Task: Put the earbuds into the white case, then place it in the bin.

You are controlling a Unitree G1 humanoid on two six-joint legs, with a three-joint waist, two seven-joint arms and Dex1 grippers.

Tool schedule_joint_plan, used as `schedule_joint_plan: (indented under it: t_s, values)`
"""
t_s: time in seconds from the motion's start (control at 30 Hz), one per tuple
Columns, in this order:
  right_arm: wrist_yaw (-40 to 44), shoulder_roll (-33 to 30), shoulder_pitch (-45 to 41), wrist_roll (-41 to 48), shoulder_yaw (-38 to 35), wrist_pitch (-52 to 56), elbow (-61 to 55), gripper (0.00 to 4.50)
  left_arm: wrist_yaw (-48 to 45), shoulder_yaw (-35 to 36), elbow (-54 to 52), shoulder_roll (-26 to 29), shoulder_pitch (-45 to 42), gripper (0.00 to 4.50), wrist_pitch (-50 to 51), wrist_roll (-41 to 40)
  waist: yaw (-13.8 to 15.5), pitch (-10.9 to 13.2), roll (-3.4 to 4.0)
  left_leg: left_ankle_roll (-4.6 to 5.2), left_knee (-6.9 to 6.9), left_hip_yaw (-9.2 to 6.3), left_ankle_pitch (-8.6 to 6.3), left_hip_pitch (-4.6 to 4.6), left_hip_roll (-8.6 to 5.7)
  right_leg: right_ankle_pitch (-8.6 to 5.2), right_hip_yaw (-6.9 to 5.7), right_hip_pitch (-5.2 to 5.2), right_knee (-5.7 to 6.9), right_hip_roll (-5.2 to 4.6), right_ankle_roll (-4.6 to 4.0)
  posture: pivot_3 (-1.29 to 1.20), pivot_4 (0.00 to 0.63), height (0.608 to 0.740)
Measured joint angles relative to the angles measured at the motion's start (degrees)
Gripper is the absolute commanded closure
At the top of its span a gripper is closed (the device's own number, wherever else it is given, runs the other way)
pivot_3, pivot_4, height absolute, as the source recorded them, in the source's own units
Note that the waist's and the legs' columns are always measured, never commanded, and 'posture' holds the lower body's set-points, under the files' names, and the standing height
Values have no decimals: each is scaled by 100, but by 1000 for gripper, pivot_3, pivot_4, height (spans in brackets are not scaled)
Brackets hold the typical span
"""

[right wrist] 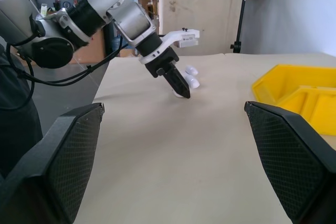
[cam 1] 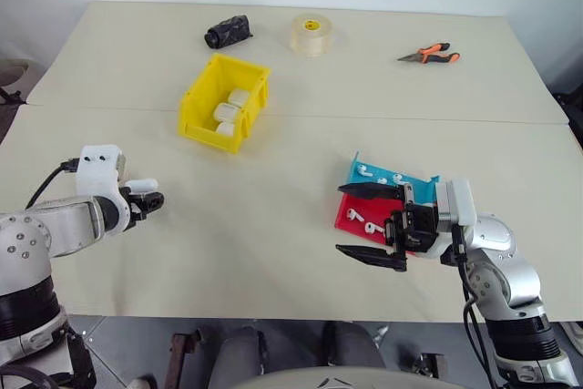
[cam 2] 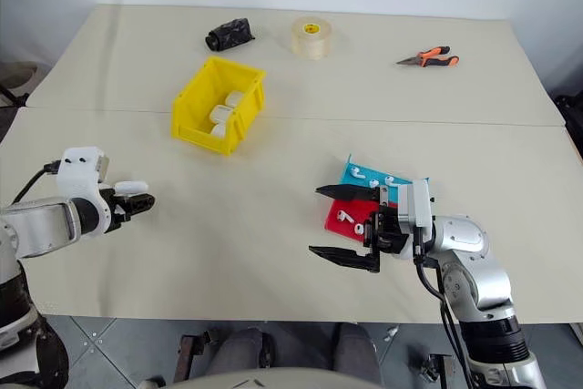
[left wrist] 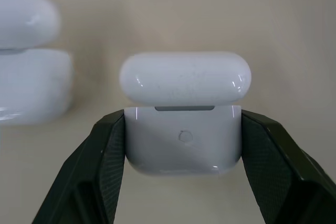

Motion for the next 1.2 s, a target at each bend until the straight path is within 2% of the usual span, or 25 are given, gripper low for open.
schedule_joint_plan:
  t_s: [0.07, 0.17, 0.3, 0.4, 0.53, 0.63, 0.8, 1.03, 1.2]
  values:
    - [-4, -13, -16, -2, 0, 23, -29, 0, -1055, 118, -268, 24, 639, 1693, -914, 119, -6, 0, -1, -1, 0, 4, -1, -6, 2, 0, 0, -4, -4, 1, 0, 0, 150, 740]
    - [-8, -109, -9, -1, -43, 84, -33, 0, -2985, 302, -629, -30, 1529, 1693, -2924, 606, 13, 1, 1, -4, 1, 57, -2, -11, 5, -1, -3, -6, -13, 4, -2, 0, 150, 740]
    - [-7, -221, -16, 0, -105, 113, -31, 0, -4390, 234, -583, -151, 1798, 1693, -4516, 1083, 105, 2, 4, -4, 5, 65, -2, -10, 5, -1, 4, -3, -16, 4, -2, 0, 150, 740]
    - [-17, -388, -14, -1, -316, 120, -9, 0, -5465, -308, -564, -675, 1768, 1693, -5727, 1324, 171, 1, 2, -3, 7, 71, -3, -9, 4, -1, 9, -3, -16, 3, -2, 0, 150, 740]
    - [-74, -578, 144, -6, -546, 150, -26, 0, -6190, -1141, -353, -1072, 1586, 1693, -6542, 1648, 159, 1, 3, -3, 7, 73, -3, -8, 5, -1, 7, -5, -12, 4, -1, 0, 150, 740]
    - [-326, -811, 634, -3, -1008, 229, -260, 0, -6576, -1776, -10, -1423, 1367, 1693, -7221, 2092, 174, 0, 5, -1, 8, 74, -4, -9, 4, 0, 7, -5, -11, 3, 0, 0, 150, 740]
    - [-703, -1199, 1548, 29, -1996, 370, -884, 0, -6985, -2592, 736, -2306, 828, 1693, -8317, 2531, 188, -1, 4, 0, 10, 74, -4, -9, 5, 0, 7, -4, -11, 2, 1, 0, 150, 740]
    - [-682, -1566, 3104, 17, -3540, 666, -1258, 0, -8252, -3358, 1837, -3076, 0, 1693, -9764, 2630, 201, -3, 6, 2, 11, 77, -5, -7, 5, 1, 7, -1, -13, 3, 2, 0, 150, 740]
    - [-690, -1725, 4022, -170, -4118, 1131, -1376, 0, -8962, -3579, 2444, -3397, -364, 1693, -10206, 2601, 177, -3, 6, 3, 10, 79, -6, -4, 5, 1, 9, 0, -16, 4, 2, 0, 150, 740]
